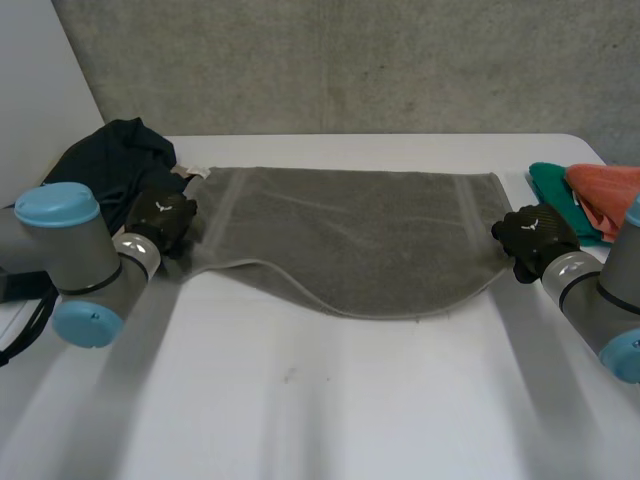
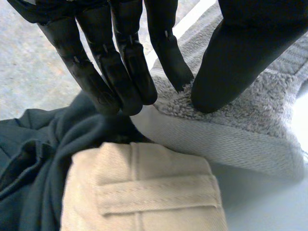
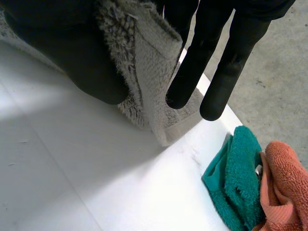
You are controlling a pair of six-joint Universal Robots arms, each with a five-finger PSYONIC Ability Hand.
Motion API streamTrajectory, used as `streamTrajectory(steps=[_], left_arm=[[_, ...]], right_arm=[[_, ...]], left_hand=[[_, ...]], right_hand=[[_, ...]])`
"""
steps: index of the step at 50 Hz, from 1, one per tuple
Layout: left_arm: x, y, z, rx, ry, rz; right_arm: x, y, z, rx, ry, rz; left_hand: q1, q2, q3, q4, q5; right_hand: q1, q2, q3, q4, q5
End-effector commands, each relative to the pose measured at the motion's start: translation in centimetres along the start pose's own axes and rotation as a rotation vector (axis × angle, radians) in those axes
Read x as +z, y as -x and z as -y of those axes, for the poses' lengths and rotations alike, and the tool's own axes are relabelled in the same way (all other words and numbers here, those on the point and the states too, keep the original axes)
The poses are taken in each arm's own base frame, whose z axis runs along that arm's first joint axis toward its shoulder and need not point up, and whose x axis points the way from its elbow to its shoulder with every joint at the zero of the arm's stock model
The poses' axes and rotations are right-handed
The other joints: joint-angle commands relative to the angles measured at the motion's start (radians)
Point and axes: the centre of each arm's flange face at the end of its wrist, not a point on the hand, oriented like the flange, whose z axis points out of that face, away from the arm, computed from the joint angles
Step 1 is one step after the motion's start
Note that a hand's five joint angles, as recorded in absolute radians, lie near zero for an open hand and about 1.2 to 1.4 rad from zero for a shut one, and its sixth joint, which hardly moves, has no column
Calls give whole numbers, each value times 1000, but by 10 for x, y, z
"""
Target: Fold the laundry.
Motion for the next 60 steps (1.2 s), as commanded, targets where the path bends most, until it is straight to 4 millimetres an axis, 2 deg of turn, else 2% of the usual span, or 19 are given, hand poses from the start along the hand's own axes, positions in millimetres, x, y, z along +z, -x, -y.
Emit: streamTrajectory(steps=[1, 5, 9, 17, 21, 23, 26, 30, 35, 40, 44, 46, 52, 55, 56, 59, 60], left_arm=[[-4, -9, -6, -12, 25, -84], [-10, -11, -4, -23, 45, -107], [-17, -10, -1, -24, 54, -107], [-38, -6, 20, -47, -12, -79], [-49, -21, 33, -84, -71, -123], [-54, -36, 38, -105, -96, -174], [-54, -57, 38, -110, -100, -226], [-42, -69, 30, -85, -84, -244], [-32, -70, 18, -43, -8, -237], [-24, -63, 10, -30, 40, -220], [-21, -50, 11, -26, 42, -190], [-24, -41, 14, -32, 43, -166], [-48, -26, 26, -36, 44, -141], [-71, -24, 29, -33, 59, -156], [-83, -24, 28, -29, 77, -167], [-101, -24, 22, -7, 119, -189], [-115, -25, 16, 19, 163, -208]], right_arm=[[-1, 1, 0, 1, 6, 7], [-2, 1, 0, 3, 18, 12], [-4, 1, 0, 6, 28, 23], [-5, 3, 2, -2, 26, 30], [-4, 3, 2, -5, 25, 29], [-5, 3, 2, -5, 27, 29], [-5, 3, 1, -5, 28, 30], [-5, 3, 1, -4, 29, 29], [-5, 2, 0, -3, 31, 29], [-4, 0, 0, -2, 32, 24], [-4, -1, -1, -3, 34, 22], [-4, -2, -2, -2, 37, 18], [-12, -7, 4, -17, 58, 27], [-23, -11, 7, -34, 89, 45], [-33, -13, 9, -53, 120, 69], [-50, -15, 12, -93, 165, 109], [-62, -18, 12, -117, 206, 134]], left_hand=[[-17, -4, 5, 0, 10], [-44, -31, -22, -26, -16], [-319, -307, -298, -302, -292], [-246, -233, -224, -229, -219], [-305, -292, -283, -288, -278], [-364, -351, -342, -346, -336], [-405, -392, -383, -388, -378], [-414, -401, -392, -397, -386], [-408, -395, -386, -391, -381], [-168, -155, -146, -151, -140], [298, 311, 320, 316, 326], [299, 312, 321, 317, 327], [299, 312, 321, 317, 327], [299, 312, 321, 317, 327], [299, 312, 321, 317, 327], [299, 312, 321, 317, 327], [299, 312, 321, 317, 327]], right_hand=[[266, 212, 207, 197, 222], [266, 212, 207, 197, 222], [266, 212, 207, 197, 222], [266, 212, 207, 197, 222], [266, 212, 207, 197, 222], [266, 212, 207, 197, 222], [266, 212, 207, 197, 222], [266, 212, 207, 197, 222], [266, 212, 207, 197, 222], [266, 212, 207, 197, 222], [266, 212, 207, 197, 222], [266, 212, 207, 197, 222], [266, 212, 207, 197, 222], [266, 212, 207, 197, 222], [266, 212, 207, 197, 222], [266, 212, 207, 197, 222], [266, 212, 207, 197, 222]])
